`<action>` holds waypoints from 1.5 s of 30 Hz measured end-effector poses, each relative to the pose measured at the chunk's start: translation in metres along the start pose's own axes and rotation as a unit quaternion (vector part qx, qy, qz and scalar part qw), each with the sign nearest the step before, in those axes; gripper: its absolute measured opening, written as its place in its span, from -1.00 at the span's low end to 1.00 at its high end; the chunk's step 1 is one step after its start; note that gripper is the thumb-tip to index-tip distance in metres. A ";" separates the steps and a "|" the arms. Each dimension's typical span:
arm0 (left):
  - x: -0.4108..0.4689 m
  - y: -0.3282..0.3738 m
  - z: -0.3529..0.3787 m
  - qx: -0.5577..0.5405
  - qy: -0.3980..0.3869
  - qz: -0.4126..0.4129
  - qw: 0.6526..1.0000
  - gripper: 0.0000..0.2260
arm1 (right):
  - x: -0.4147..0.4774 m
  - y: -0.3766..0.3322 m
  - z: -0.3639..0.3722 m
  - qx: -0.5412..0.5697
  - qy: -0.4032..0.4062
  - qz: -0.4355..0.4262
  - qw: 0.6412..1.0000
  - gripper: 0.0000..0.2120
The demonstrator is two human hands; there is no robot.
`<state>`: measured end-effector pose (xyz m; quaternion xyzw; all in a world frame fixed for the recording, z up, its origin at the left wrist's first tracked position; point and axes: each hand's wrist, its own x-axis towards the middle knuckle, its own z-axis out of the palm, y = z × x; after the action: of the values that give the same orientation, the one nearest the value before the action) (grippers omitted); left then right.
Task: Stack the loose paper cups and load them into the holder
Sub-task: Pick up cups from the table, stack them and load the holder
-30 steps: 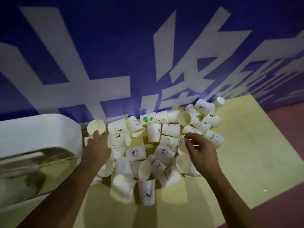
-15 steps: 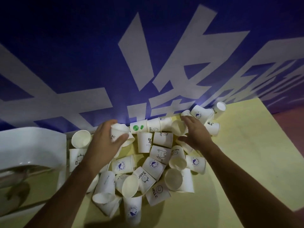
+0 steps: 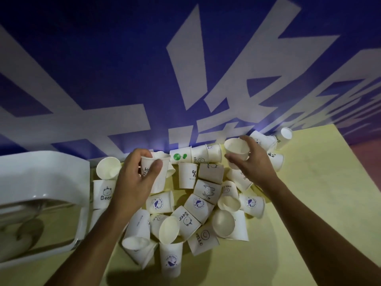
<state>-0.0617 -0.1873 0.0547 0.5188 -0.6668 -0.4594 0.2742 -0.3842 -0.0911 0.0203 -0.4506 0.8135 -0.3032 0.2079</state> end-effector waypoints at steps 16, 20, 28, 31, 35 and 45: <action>-0.092 -0.050 -0.176 -0.082 0.025 0.116 0.989 -0.84 | -0.146 -0.215 0.091 0.202 -0.052 -0.053 0.977 -0.62; -0.121 -0.081 -0.241 -0.068 0.043 0.118 0.990 -0.79 | -0.188 -0.274 0.141 0.215 -0.078 -0.060 0.972 -0.52; -0.165 -0.151 -0.346 -0.058 0.095 0.133 0.985 -0.87 | -0.245 -0.357 0.243 0.254 -0.140 -0.078 0.954 -0.56; -0.171 -0.181 -0.368 -0.080 0.127 0.145 0.978 -0.76 | -0.256 -0.375 0.266 0.254 -0.155 -0.089 0.950 -0.60; -0.169 -0.205 -0.378 -0.122 0.145 0.094 0.977 -0.43 | -0.259 -0.385 0.284 0.239 -0.154 -0.094 0.954 -0.55; -0.145 -0.208 -0.363 0.004 0.123 0.055 0.991 -0.35 | -0.260 -0.382 0.283 0.223 -0.128 -0.075 0.963 -0.56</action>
<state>0.3813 -0.1777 0.0391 0.5348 -0.6577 -0.3731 0.3770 0.1521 -0.1109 0.0908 -0.4880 0.6556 -0.4313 0.3820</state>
